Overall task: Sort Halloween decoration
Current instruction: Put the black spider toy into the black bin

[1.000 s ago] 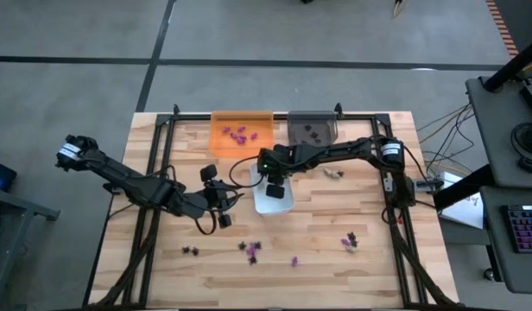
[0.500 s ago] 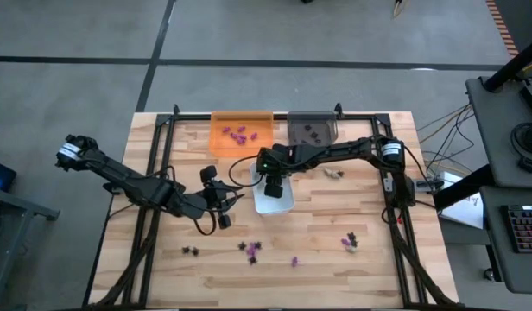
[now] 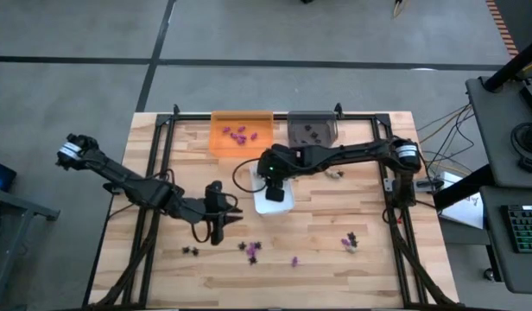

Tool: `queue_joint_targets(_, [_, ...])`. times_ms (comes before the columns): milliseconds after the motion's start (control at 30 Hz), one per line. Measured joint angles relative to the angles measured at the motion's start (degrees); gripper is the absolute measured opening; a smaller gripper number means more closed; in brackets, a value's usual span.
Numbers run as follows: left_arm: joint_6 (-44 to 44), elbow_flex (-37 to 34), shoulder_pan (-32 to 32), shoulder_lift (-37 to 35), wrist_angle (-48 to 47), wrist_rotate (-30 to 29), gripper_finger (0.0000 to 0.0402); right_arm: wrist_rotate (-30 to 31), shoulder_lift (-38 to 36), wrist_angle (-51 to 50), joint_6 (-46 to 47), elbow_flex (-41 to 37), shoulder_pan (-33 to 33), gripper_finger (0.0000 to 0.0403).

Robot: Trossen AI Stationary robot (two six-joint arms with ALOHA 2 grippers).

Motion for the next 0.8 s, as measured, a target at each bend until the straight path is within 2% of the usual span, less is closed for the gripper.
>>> queue_joint_targets(133, [-3.74,0.00,-3.09,0.00,-1.43,2.19,0.0077,0.09,-2.86,-0.30,0.58,-0.08,2.65,0.0136])
queue_joint_targets(467, [-12.90,0.03,-10.10,0.00,-3.96,2.47,0.0077,0.46,-8.41,-0.03,3.14,-2.00,12.23,0.0126])
queue_joint_targets(633, [-14.49,0.50,-12.15,0.59,-5.60,2.50,0.0077,0.71,-9.52,0.78,4.14,-3.20,17.34,0.0127])
queue_joint_targets(800, [-14.22,2.02,-14.43,3.22,-8.67,3.86,0.0077,3.90,-9.53,3.43,6.54,-4.40,21.96,0.0120])
